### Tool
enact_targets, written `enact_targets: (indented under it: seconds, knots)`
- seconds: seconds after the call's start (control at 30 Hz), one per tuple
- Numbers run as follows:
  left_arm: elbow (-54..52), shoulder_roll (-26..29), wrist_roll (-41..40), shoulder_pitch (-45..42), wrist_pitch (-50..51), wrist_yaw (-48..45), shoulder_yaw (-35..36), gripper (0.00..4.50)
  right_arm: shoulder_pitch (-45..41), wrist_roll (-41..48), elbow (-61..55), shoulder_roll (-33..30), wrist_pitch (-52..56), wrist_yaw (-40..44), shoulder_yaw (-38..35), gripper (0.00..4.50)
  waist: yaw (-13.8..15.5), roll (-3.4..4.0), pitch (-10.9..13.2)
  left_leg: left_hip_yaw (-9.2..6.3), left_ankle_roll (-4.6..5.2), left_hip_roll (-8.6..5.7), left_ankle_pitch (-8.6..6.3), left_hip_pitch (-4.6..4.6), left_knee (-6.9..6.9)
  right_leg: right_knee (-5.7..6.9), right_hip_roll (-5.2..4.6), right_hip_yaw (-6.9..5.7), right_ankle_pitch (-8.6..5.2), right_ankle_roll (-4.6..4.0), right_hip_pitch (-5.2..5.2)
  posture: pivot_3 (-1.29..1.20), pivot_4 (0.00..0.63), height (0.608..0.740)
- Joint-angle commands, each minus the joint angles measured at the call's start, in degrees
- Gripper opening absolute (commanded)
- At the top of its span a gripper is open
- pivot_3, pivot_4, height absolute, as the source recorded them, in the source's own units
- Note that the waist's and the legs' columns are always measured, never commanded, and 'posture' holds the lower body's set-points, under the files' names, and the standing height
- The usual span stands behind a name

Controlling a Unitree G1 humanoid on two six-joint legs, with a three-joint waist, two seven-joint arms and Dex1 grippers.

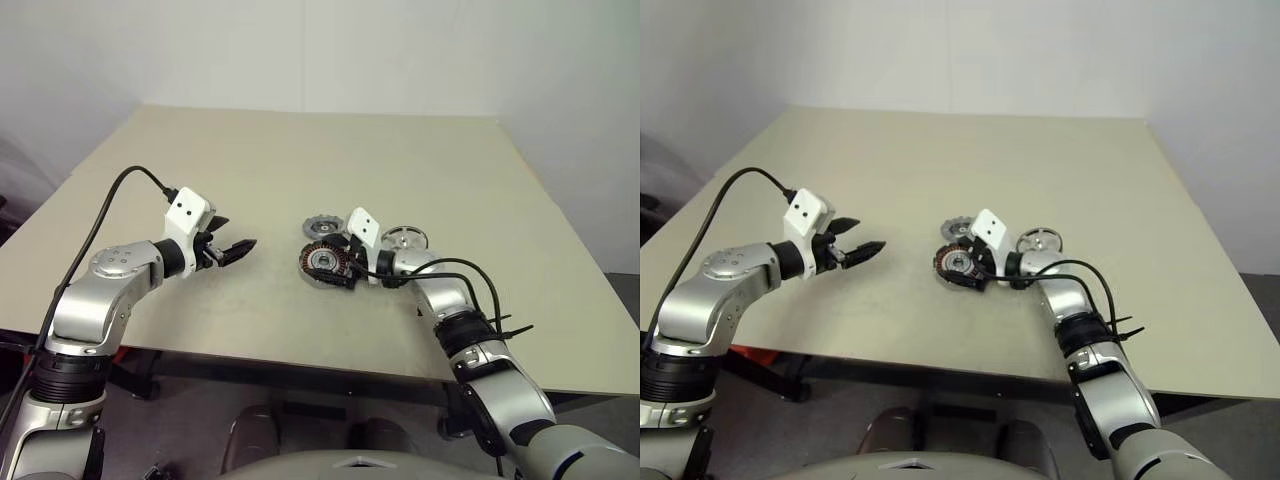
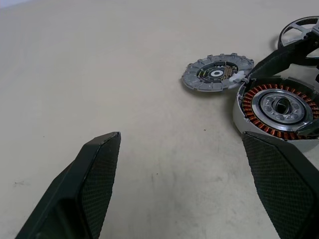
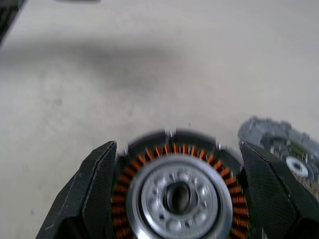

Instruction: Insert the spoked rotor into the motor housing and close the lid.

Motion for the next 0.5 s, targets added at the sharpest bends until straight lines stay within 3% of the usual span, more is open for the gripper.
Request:
enact_targets:
  seconds: [0.03, 0.5]
  knots:
    - [-1.7, 0.7, -0.4, -0.1, -0.9, 0.1, 1.4, 4.1, -1.5, 3.0, -3.1, 0.7, -0.2, 0.5, -2.3, 4.49, 0.0, 0.0, 0.0, 0.0, 0.0, 0.0, 0.0, 0.0, 0.0, 0.0, 0.0, 0.0, 0.0, 0.0, 0.0, 0.0, 0.0, 0.74]
    - [-1.6, 0.6, -0.3, -0.2, -0.9, 0.3, 1.3, 4.1, -1.5, 1.2, -0.7, 0.5, -1.5, -0.7, -1.7, 4.49, 0.0, 0.0, 0.0, 0.0, 0.0, 0.0, 0.0, 0.0, 0.0, 0.0, 0.0, 0.0, 0.0, 0.0, 0.0, 0.0, 0.0, 0.74]
